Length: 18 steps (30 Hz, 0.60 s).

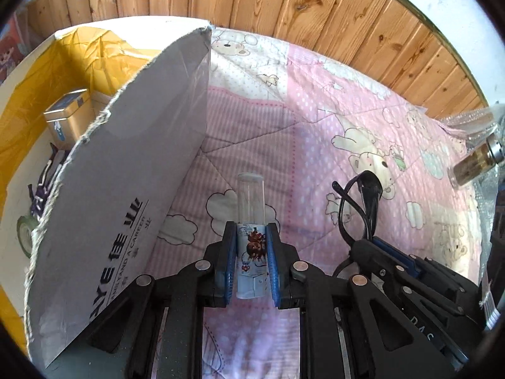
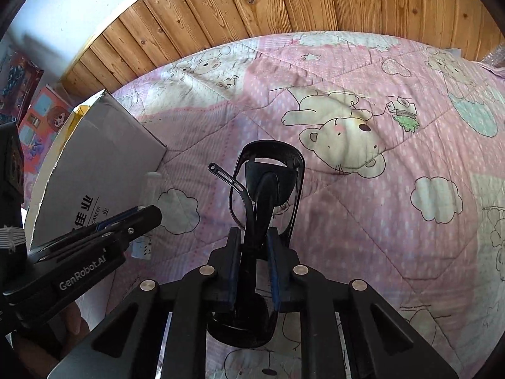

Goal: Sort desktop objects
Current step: 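Carry the black glasses and glass bottle over the cardboard box with both tools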

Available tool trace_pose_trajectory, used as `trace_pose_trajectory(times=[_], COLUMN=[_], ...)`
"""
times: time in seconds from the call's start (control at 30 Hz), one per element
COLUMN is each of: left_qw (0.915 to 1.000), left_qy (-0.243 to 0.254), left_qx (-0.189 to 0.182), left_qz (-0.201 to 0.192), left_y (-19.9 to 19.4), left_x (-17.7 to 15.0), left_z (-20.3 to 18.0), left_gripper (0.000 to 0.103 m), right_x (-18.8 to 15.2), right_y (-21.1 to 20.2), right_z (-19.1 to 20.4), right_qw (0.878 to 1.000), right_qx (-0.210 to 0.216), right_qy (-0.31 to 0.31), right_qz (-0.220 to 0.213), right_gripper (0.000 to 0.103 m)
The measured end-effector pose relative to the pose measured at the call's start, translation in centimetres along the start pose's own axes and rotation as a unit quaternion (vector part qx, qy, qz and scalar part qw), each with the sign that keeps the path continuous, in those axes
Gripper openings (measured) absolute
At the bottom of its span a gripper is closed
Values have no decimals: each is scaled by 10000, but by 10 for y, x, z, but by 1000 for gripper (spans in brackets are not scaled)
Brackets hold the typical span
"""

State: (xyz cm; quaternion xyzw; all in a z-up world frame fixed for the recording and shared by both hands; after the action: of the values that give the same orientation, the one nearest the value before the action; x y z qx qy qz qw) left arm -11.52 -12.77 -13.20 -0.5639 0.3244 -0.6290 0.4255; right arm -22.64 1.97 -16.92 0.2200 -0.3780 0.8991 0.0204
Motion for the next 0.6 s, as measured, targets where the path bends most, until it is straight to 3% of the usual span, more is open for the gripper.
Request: trace_pose_trajectory(times=[0.6], left_qw=[9994], left_qy=[93], left_qx=[-19], left_qz=[-328], left_y=[-72], left_x=[-45], left_z=[13], left_gripper=[18], right_x=[-57], right_y=[-41], right_z=[43], right_qw=[9997], right_qx=[-41], right_qy=[-221], right_qz=[-60], right_gripper=[17])
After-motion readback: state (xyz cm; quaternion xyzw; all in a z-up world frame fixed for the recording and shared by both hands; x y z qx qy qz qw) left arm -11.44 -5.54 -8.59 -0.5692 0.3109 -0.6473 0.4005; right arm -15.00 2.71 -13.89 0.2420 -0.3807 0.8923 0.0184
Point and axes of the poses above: each gripper's, at about its wrist camera, not at the fingertips, and y roughly the way its jaws point, z to its left, x to its top, the point moved 1 cm from there along y, roughly the way its jaws point, and after that the axes turned 15 degrees about x, right-handed, at the moved point
